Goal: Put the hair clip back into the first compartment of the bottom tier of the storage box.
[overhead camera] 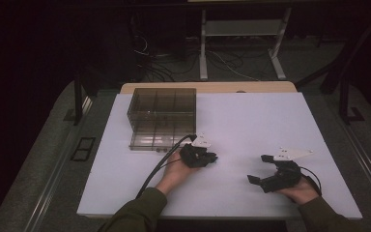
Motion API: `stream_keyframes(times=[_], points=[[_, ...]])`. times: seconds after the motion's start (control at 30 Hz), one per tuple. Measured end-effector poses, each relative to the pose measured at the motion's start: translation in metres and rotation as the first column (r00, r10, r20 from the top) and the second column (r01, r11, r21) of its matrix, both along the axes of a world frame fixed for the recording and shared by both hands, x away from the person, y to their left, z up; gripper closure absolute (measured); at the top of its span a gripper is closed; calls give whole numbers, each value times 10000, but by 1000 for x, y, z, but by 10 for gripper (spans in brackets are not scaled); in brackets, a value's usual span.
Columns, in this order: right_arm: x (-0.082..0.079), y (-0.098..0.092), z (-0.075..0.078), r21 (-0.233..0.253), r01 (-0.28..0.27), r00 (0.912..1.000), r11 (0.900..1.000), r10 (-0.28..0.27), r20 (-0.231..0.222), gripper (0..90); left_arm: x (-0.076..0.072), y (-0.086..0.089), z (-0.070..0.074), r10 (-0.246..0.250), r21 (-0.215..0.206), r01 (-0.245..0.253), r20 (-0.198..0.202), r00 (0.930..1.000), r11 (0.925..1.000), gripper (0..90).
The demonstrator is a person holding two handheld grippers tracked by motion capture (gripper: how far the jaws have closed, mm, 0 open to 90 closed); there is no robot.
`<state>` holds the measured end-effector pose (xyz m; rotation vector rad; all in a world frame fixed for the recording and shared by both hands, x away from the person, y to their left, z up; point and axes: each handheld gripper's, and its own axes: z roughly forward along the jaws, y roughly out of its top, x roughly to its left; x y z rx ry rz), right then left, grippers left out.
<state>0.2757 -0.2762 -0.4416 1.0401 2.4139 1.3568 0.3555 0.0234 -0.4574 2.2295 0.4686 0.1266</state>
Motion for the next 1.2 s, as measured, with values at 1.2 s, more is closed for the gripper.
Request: stream_keyframes(times=[1.2], points=[[0,0,0,-16,-14,10000,10000,14,29,14,-5,21,20,-96,-1434,58,-258,9996,9896,878]])
